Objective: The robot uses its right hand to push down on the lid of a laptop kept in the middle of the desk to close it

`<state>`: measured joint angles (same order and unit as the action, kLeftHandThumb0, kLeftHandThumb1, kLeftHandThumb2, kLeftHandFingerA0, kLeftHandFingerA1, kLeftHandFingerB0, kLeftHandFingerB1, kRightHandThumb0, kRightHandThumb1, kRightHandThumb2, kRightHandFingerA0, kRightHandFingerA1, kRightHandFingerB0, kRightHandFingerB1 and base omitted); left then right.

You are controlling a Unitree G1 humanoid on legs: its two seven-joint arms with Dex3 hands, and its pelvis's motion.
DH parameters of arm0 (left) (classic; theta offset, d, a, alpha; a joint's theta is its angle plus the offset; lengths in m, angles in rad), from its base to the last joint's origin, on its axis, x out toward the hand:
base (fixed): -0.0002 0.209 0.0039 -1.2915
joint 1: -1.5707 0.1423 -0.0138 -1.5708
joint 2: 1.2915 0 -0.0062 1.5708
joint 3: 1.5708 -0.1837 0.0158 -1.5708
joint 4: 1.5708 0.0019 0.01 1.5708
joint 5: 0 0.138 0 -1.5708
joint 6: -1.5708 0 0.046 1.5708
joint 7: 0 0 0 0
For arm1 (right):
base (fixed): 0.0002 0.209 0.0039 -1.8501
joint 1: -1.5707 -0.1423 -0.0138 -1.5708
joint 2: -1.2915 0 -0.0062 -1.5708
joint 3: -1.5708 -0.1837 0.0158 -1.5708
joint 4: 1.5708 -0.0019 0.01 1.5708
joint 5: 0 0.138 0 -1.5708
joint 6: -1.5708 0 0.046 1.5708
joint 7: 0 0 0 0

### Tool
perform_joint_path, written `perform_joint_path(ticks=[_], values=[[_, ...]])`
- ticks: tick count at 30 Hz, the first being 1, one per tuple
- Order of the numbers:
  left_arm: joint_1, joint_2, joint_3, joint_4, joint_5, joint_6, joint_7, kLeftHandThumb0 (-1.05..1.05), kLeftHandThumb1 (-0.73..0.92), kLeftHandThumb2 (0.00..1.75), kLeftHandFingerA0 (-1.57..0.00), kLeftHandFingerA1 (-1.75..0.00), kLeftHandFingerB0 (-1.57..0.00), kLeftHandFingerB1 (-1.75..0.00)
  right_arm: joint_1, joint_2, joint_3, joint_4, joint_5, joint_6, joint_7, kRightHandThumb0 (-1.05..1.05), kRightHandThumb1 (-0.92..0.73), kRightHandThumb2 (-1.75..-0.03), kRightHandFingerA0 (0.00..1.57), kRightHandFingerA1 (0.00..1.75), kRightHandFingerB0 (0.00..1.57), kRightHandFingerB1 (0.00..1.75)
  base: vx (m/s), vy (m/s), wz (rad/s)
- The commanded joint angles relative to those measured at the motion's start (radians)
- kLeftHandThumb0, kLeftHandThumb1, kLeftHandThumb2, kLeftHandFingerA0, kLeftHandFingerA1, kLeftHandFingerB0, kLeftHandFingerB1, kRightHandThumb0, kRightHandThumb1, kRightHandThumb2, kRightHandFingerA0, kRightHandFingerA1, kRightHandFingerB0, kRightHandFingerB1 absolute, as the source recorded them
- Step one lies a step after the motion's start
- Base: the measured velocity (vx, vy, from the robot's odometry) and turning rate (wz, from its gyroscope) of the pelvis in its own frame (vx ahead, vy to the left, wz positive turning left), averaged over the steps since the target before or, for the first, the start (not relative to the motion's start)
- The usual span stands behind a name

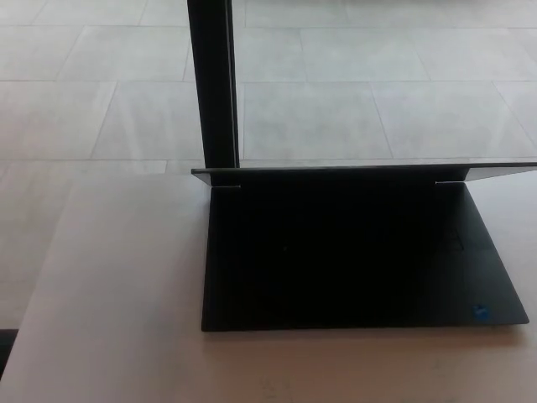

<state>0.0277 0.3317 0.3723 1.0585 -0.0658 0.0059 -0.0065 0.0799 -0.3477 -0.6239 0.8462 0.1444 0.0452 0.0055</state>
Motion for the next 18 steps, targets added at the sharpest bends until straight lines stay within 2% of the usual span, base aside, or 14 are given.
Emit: perform_joint_path(ticks=[1,2,3,4,6,7,8,9,10,12,15,16,17,18], values=[[-0.093,0.115,0.305,0.142,-0.289,0.002,0.015,-0.81,0.75,1.17,-0.53,-0.70,-0.38,-0.56,-0.174,-0.162,-0.469,-0.055,0.497,0.022,-0.032,-0.78,-0.89,-0.69,0.43,1.44,0.19,0.84,0.00,0.000,0.00],[-0.093,0.114,0.312,0.144,-0.287,0.003,0.011,-0.81,0.75,1.16,-0.52,-0.70,-0.38,-0.56,-0.192,-0.166,-0.470,-0.109,0.486,0.045,-0.060,-0.79,-0.87,-0.70,0.47,1.45,0.23,0.84,0.00,0.000,0.00],[-0.097,0.114,0.322,0.148,-0.288,0.008,0.016,-0.87,0.92,0.72,-0.55,-0.65,-0.47,-0.47,-0.215,-0.172,-0.470,-0.146,0.478,0.058,-0.074,-0.77,-0.88,-0.69,0.41,1.38,0.25,0.81,0.00,0.000,0.00],[-0.101,0.119,0.334,0.152,-0.289,0.015,0.027,-0.87,0.92,0.70,-0.58,-0.64,-0.50,-0.47,-0.246,-0.177,-0.466,-0.177,0.472,0.060,-0.077,-0.78,-0.87,-0.69,0.38,1.41,0.27,0.80,0.00,0.000,0.00],[-0.106,0.120,0.354,0.155,-0.292,0.016,0.028,-0.86,0.92,0.71,-0.56,-0.65,-0.49,-0.48,-0.303,-0.189,-0.424,-0.291,0.438,0.062,-0.068,-0.82,-0.90,-0.68,0.31,1.28,0.27,0.81,0.00,0.000,0.00],[-0.106,0.120,0.358,0.156,-0.288,0.015,0.022,-0.86,0.92,0.73,-0.52,-0.65,-0.47,-0.48,-0.324,-0.191,-0.410,-0.341,0.434,0.066,-0.056,-0.80,-0.92,-0.70,0.41,1.24,0.24,0.80,0.00,0.000,0.00],[-0.107,0.121,0.365,0.158,-0.284,0.016,0.010,-0.86,0.92,0.73,-0.50,-0.64,-0.45,-0.47,-0.364,-0.202,-0.370,-0.429,0.416,0.068,-0.032,-0.81,-0.92,-0.72,0.43,1.12,0.24,0.78,0.00,0.000,0.00],[-0.109,0.121,0.372,0.161,-0.282,0.019,0.004,-0.86,0.92,0.73,-0.50,-0.64,-0.45,-0.47,-0.378,-0.211,-0.349,-0.456,0.392,0.066,-0.024,-0.81,-0.92,-0.72,0.43,1.12,0.24,0.78,0.00,0.000,0.00],[-0.111,0.119,0.379,0.166,-0.278,0.009,0.012,-0.86,0.92,0.72,-0.52,-0.65,-0.46,-0.48,-0.421,-0.222,-0.331,-0.494,0.393,0.090,-0.025,-0.83,-0.92,-0.68,0.55,1.04,0.35,0.75,0.00,0.000,0.00],[-0.113,0.121,0.381,0.172,-0.267,0.006,0.015,-0.85,0.92,0.71,-0.54,-0.64,-0.48,-0.48,-0.480,-0.264,-0.220,-0.583,0.311,0.101,0.013,-0.80,-0.92,-0.75,0.60,0.81,0.44,0.62,0.00,0.000,0.00],[-0.113,0.117,0.386,0.175,-0.257,0.001,0.019,-0.85,0.92,0.72,-0.56,-0.65,-0.48,-0.48,-0.514,-0.290,-0.141,-0.639,0.247,0.110,0.047,-0.72,-0.92,-0.75,0.56,0.77,0.45,0.59,0.00,0.000,0.00],[-0.113,0.118,0.388,0.177,-0.255,0.003,0.012,-0.85,0.92,0.72,-0.54,-0.64,-0.48,-0.48,-0.594,-0.301,-0.022,-0.687,0.216,0.115,0.121,-0.81,-0.92,-0.68,0.37,0.72,0.36,0.44,0.00,0.000,0.00],[-0.113,0.117,0.391,0.178,-0.255,0.002,0.008,-0.86,0.92,0.73,-0.53,-0.65,-0.47,-0.48,-0.622,-0.303,0.035,-0.697,0.171,0.090,0.141,-0.89,-0.73,-0.86,0.35,0.65,0.29,0.44,0.00,0.000,0.00],[-0.115,0.117,0.393,0.179,-0.254,0.001,0.004,-0.86,0.92,0.73,-0.51,-0.63,-0.46,-0.47,-0.631,-0.308,0.065,-0.691,0.135,0.068,0.149,-0.84,-0.92,-0.68,0.37,0.59,0.31,0.36,0.00,0.000,0.00]])
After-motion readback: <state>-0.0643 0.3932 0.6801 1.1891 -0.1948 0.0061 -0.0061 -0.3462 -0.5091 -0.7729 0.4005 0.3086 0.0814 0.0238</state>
